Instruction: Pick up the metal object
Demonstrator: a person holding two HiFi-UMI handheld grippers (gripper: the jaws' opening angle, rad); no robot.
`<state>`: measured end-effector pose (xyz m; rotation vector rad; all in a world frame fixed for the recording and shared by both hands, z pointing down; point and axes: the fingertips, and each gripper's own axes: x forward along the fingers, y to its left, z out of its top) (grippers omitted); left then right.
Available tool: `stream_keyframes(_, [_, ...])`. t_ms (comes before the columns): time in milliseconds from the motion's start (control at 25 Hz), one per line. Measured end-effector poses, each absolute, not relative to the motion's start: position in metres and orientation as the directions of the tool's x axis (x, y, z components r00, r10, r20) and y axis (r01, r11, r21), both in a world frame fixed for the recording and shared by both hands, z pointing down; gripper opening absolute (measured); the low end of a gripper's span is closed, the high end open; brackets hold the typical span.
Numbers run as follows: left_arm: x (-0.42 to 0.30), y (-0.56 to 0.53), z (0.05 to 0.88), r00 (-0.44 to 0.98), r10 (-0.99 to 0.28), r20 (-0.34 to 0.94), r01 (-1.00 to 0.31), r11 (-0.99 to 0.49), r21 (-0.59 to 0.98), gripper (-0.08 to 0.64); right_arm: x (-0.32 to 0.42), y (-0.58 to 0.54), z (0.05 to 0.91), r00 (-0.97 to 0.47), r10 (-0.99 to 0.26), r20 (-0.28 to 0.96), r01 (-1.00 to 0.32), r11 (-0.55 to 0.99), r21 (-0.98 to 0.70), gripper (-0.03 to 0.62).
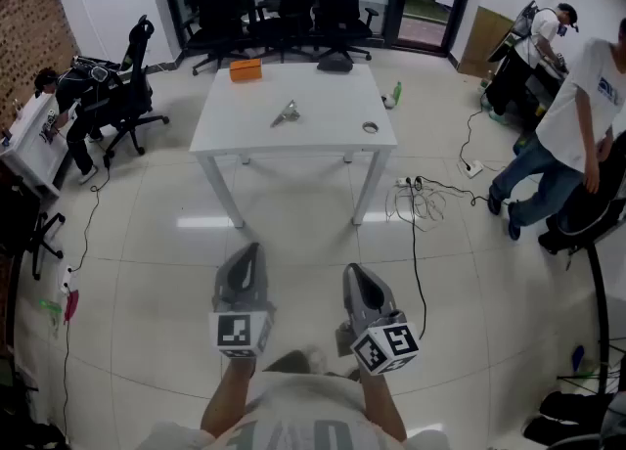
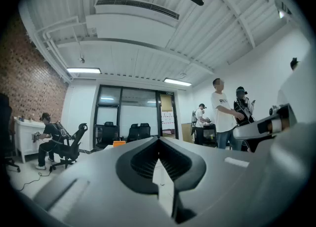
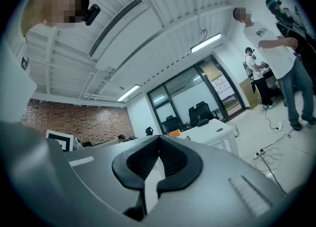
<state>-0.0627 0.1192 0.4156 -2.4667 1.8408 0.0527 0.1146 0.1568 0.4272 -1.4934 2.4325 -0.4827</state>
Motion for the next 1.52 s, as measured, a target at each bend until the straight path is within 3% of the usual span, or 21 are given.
stream_keyframes(400, [-0.053,0.060,0.428,0.271,-0.962,-0.040,-0.963,-0.271,-0.011,0.000,0.119,0.090,0.452,-0.469,-0.883,0.009,-0.812,0.427,-0.398,0.012])
stream_keyframes(800, [-0.093,-0.153,0.415,0.267,-0.955,-0.129,-0.963,-0.269,0.005,0.000,0.074,-0.120,0.439,-0.477,-0.879,-0.002,-0.828,0.450,-0.335,0.012])
stream_keyframes(1040, [-0.108,-0.268,0.407,0.321,-0.941,-0.104,-0.945,-0.326,0.027,0.000,0.050,-0.242,0.437,-0.432,-0.902,0.018,-0.853,0.402,-0.333,0.009])
stream_keyframes(1520, [-0.108,-0.373,0.413,0.312,-0.948,-0.057,-0.948,-0.315,0.047,0.000,0.041,-0.369,0.458,-0.473,-0.877,0.082,-0.835,0.417,-0.359,0.009])
